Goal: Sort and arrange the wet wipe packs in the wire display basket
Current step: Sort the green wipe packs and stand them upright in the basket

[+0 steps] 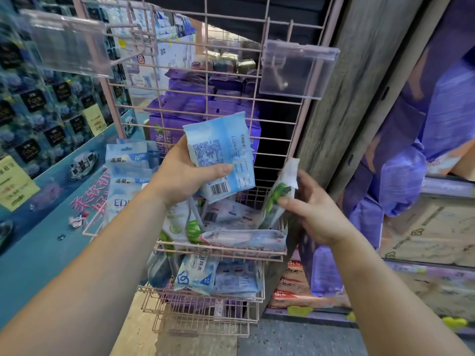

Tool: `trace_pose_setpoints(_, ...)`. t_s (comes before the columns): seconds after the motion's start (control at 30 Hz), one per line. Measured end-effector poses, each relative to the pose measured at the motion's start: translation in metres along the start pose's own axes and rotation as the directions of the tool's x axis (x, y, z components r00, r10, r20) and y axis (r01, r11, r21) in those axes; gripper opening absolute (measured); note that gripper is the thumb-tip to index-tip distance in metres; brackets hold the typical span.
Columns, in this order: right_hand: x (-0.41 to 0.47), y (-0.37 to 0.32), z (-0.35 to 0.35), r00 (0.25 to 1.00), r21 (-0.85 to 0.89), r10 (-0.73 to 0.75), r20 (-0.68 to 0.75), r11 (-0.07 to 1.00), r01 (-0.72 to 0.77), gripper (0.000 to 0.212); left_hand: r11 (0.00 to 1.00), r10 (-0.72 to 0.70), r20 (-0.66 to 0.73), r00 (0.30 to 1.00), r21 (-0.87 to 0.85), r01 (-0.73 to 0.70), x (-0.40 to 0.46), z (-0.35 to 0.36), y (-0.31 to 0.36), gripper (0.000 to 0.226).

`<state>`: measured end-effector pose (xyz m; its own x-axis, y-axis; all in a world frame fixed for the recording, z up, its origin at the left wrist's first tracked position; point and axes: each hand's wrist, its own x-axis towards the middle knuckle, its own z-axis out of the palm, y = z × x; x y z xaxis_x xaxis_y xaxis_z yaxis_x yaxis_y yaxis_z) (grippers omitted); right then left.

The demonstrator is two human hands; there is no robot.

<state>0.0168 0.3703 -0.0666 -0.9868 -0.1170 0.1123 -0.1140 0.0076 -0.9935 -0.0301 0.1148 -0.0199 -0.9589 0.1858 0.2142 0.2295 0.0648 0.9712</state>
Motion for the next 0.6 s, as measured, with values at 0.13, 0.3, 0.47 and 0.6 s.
trace_pose_setpoints(0.13, 0.001, 0.0, 0.014, 0.989, 0.18, 0.097, 0.11, 0.977, -0.116, 0.067, 0.995, -0.012, 0.098, 0.995, 0.099, 0.003, 0.003, 0.004, -0.002, 0.083)
trace_pose_setpoints(0.3, 0.004, -0.001, 0.018, 0.996, -0.147, 0.057, 0.066, 0.988, -0.047, 0.063, 0.949, -0.012, 0.248, 0.969, 0.308, -0.067, 0.002, 0.017, -0.004, 0.077)
trace_pose_setpoints(0.47, 0.001, 0.002, 0.003, 0.941, -0.058, 0.02, -0.337, 0.997, -0.042, 0.031, 0.758, -0.02, 0.225, 0.974, 0.639, -0.132, 0.005, 0.026, 0.001, 0.105)
trace_pose_setpoints(0.6, -0.009, -0.024, 0.001, 0.883, 0.069, -0.088, -0.46, 0.989, 0.134, 0.019, 0.322, -0.092, 0.311, 0.946, 0.908, -0.267, 0.0, 0.035, 0.006, 0.127)
